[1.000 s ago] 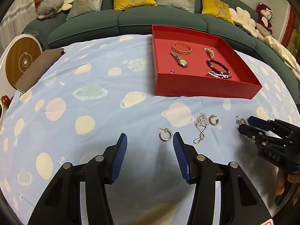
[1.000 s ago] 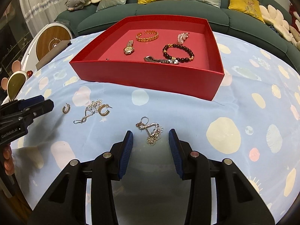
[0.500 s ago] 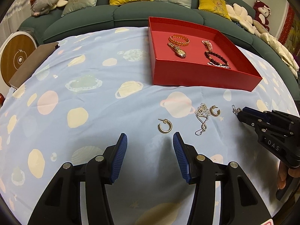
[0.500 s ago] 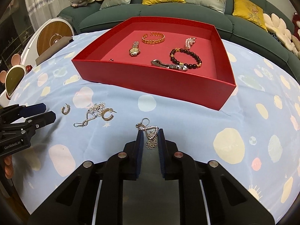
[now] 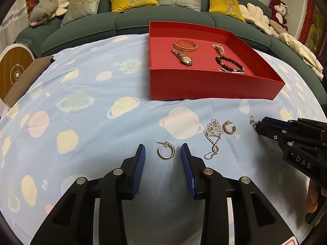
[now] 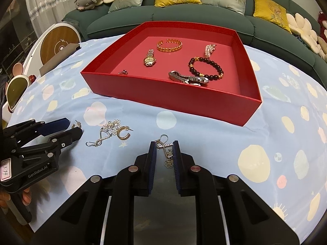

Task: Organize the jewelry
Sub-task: 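Close the left tool on the silver chain necklace and lift it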

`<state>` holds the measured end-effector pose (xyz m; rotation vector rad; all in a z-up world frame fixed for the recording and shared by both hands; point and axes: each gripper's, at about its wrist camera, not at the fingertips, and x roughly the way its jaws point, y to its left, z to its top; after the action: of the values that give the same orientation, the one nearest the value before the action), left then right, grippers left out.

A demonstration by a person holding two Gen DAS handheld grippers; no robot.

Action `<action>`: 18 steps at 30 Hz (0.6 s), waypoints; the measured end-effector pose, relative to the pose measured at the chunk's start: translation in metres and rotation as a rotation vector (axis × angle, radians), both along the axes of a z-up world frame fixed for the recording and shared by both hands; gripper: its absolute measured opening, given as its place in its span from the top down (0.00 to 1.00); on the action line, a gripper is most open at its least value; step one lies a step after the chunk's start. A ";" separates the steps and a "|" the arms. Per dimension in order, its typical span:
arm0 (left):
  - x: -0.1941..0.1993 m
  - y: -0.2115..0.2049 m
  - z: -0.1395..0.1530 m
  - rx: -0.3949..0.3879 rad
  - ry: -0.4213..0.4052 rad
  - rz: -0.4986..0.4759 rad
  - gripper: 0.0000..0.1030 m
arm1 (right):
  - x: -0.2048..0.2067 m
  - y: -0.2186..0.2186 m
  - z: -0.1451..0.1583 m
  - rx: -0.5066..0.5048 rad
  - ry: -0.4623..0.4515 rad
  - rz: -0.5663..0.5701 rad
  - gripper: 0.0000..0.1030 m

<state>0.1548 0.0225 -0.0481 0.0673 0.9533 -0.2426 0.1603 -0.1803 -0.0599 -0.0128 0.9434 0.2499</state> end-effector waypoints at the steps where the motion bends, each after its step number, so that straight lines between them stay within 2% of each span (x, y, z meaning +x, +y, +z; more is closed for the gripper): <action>1: 0.001 0.000 0.000 -0.004 0.002 0.002 0.69 | 0.001 -0.001 -0.002 -0.002 0.006 -0.003 0.84; 6: 0.001 0.003 0.002 -0.023 0.017 0.016 0.69 | 0.001 -0.002 -0.005 -0.002 0.012 -0.001 0.84; 9: -0.004 0.003 0.011 -0.067 0.012 0.016 0.69 | 0.000 -0.002 -0.005 0.000 0.010 0.004 0.87; 13: -0.010 -0.010 0.022 -0.116 -0.003 -0.046 0.68 | 0.000 -0.002 -0.004 0.005 0.006 0.007 0.89; 18: -0.009 -0.032 0.013 -0.106 0.028 -0.093 0.68 | -0.004 0.000 0.003 0.011 -0.013 0.012 0.89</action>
<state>0.1456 -0.0093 -0.0350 0.0107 0.9644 -0.3809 0.1565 -0.1805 -0.0569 -0.0099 0.9292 0.2659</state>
